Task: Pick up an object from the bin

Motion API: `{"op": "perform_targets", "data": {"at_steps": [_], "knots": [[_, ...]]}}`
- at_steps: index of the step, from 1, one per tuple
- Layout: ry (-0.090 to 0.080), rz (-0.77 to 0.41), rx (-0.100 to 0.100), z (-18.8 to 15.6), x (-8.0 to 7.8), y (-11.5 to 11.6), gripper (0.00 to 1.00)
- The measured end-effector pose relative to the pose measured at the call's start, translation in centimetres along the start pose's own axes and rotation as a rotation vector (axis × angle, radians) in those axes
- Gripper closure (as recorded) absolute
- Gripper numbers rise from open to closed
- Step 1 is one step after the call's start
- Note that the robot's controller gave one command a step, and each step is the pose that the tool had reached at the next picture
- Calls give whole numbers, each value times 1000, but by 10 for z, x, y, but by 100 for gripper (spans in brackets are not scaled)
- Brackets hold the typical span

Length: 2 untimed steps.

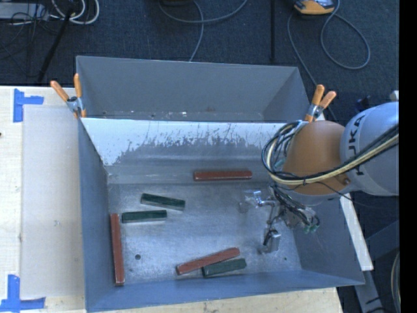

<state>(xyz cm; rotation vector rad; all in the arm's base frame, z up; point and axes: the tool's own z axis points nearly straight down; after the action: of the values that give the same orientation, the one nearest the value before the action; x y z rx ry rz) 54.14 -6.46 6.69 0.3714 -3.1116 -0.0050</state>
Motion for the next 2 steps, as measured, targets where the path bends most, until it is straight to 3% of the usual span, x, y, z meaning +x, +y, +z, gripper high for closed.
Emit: {"op": "perform_targets", "data": {"at_steps": [1,2], "knots": [[-4,41,2,-25,22,77,0],[-28,13,8,-5,39,105,0]]}}
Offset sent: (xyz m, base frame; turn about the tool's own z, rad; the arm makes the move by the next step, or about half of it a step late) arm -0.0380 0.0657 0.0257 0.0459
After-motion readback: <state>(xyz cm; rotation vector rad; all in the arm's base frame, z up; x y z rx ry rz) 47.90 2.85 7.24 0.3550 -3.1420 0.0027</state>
